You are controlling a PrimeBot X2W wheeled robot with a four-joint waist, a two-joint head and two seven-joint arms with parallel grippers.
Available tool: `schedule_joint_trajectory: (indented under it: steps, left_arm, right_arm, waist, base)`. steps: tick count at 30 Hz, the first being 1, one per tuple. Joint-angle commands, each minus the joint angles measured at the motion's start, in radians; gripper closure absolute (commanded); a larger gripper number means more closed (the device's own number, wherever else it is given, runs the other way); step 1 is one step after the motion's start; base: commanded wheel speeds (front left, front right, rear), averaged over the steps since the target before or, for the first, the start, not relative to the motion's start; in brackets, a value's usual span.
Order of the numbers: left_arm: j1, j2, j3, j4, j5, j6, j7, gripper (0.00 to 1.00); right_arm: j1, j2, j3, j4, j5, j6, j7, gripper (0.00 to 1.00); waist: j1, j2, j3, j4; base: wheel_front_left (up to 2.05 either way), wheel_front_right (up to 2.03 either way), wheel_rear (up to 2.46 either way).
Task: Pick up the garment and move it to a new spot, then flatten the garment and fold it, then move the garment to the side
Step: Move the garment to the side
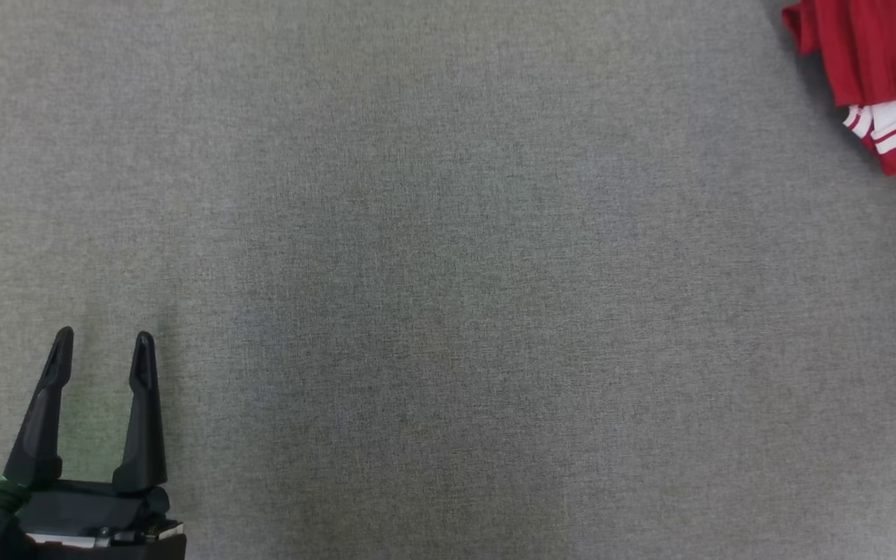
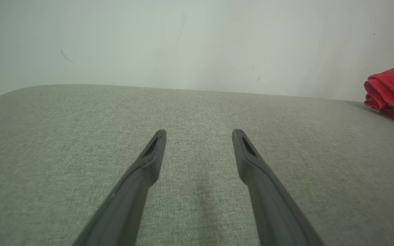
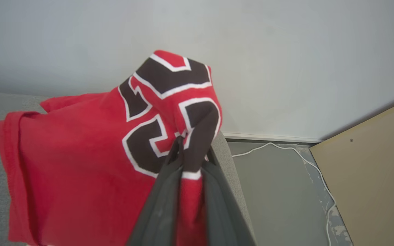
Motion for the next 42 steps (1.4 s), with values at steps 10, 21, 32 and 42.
schedule_joint_trajectory:
  steps: [10,21,32,42]
  left_arm:
    - [-0.011,0.006,0.008,-0.004,0.002,0.001,-0.003,0.0]
    - [-0.012,-0.005,0.01,0.021,-0.008,0.004,-0.003,0.0]
    - [0.033,-0.031,0.015,0.075,-0.038,0.015,-0.003,0.0]
    - [0.089,-0.044,0.007,0.114,-0.05,0.031,-0.003,0.0]
  right_arm:
    - [-0.064,0.023,0.048,0.153,-0.066,0.0,-0.032,1.0]
    - [-0.087,0.041,0.096,0.212,-0.068,0.0,-0.052,0.0]
    - [-0.015,0.118,0.043,0.16,0.064,0.0,-0.287,0.0]
    - [0.119,0.167,0.052,0.057,0.11,0.0,-0.444,0.0]
  waist:
    - [-0.0001,-0.0002,0.026,0.007]
    - [-0.0001,-0.0002,-0.008,0.01]
    - [-0.0001,-0.0002,-0.143,0.031]
    - [-0.0001,-0.0002,-0.266,0.05]
  base:
    - [0.0,0.0,0.0]
    - [0.0,0.0,0.0]
    - [0.0,0.0,0.0]
    - [0.0,0.0,0.0]
